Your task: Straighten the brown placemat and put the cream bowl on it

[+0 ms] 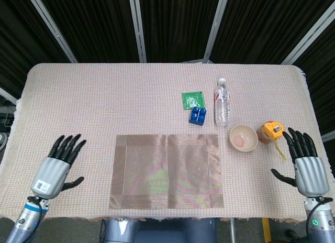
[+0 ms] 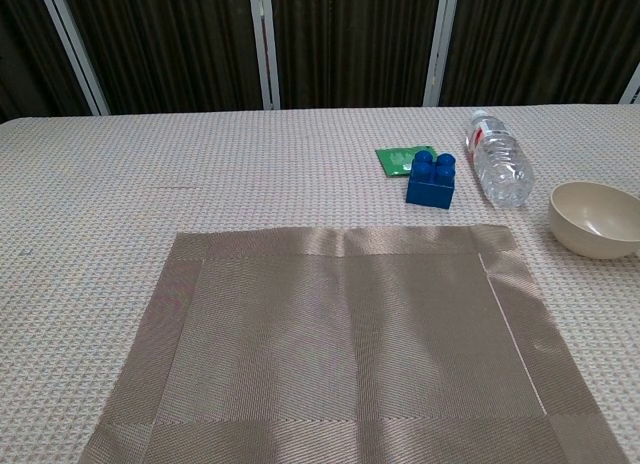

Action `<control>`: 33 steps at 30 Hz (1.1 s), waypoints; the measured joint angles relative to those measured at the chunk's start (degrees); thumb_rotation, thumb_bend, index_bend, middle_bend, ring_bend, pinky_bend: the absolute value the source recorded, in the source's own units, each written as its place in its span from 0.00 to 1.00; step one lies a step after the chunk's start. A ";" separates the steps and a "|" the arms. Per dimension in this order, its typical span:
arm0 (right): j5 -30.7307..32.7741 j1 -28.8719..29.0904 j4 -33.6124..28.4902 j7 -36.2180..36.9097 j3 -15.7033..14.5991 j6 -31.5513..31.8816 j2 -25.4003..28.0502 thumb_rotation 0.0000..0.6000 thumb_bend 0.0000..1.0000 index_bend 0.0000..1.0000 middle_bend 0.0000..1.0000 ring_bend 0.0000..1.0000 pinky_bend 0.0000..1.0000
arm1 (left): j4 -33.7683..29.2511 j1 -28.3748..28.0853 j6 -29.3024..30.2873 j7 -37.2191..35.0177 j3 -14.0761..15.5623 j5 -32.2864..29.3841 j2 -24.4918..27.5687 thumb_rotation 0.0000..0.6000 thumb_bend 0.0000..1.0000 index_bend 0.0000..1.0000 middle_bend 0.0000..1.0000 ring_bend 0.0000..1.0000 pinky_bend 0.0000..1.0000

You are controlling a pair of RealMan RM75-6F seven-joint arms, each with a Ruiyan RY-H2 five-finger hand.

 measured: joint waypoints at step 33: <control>22.82 17.50 9.54 -23.29 3.55 -31.34 -12.29 1.00 0.00 0.22 0.00 0.00 0.00 | 2.69 1.30 -1.37 -9.30 -6.65 -7.10 4.85 1.00 0.00 0.00 0.00 0.00 0.00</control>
